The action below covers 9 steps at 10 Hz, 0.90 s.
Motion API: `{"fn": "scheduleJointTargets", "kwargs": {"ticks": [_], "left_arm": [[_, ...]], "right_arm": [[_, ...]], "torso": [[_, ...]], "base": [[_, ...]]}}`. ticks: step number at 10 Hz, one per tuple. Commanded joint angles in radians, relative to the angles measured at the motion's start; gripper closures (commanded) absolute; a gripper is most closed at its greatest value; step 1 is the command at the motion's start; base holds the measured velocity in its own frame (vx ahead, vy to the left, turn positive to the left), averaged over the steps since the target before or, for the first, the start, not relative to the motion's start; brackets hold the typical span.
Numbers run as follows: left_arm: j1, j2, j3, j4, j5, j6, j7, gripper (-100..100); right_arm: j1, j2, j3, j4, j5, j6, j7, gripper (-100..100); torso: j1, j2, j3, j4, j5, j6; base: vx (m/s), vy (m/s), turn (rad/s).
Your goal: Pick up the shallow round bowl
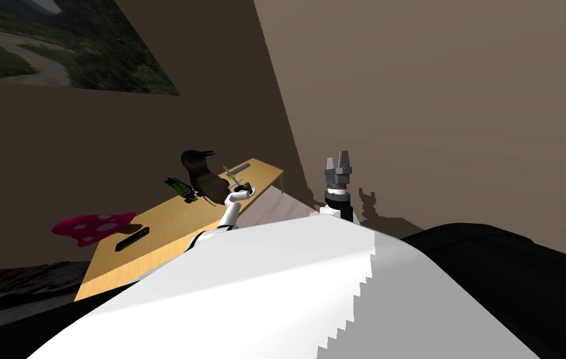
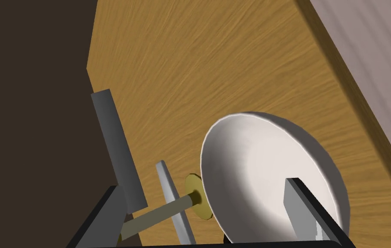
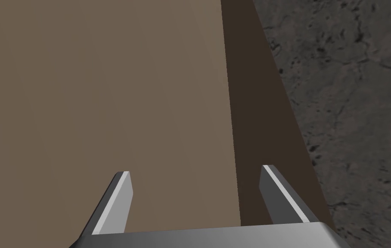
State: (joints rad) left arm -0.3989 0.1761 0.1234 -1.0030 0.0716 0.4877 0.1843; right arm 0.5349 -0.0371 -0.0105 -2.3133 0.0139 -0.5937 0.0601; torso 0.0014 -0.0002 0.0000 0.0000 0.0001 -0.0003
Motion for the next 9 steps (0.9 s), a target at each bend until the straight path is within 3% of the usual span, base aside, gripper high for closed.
{"fn": "scheduleJointTargets", "kwargs": {"ticks": [1, 2, 5, 9], "left_arm": [[-0.017, -0.001, 0.000, 0.035, 0.002, 0.027, -0.002, -100], [-0.045, -0.003, -0.002, 0.072, 0.007, 0.068, -0.006, -100], [-0.070, -0.005, -0.003, 0.124, 0.012, 0.106, -0.011, -100], [-0.132, -0.010, -0.009, 0.238, 0.026, 0.203, -0.027, -100]], "right_arm": [[0.000, 0.000, 0.000, 0.000, 0.000, 0.000, 0.000, 0], [0.000, 0.000, 0.000, 0.000, 0.000, 0.000, 0.000, 0], [0.000, 0.000, 0.000, 0.000, 0.000, 0.000, 0.000, 0], [0.000, 0.000, 0.000, 0.000, 0.000, 0.000, 0.000, 0]], "torso": [[0.000, 0.000, 0.000, 0.000, 0.000, 0.000], [0.000, 0.000, 0.000, 0.000, 0.000, 0.000], [0.001, 0.000, 0.000, 0.000, 0.000, 0.000], [0.001, -0.001, 0.000, 0.000, 0.000, 0.000]], "base": [[-0.004, 0.019, -0.003], [0.002, 0.023, 0.002], [0.000, 0.028, -0.003], [0.008, 0.041, -0.006]]}}
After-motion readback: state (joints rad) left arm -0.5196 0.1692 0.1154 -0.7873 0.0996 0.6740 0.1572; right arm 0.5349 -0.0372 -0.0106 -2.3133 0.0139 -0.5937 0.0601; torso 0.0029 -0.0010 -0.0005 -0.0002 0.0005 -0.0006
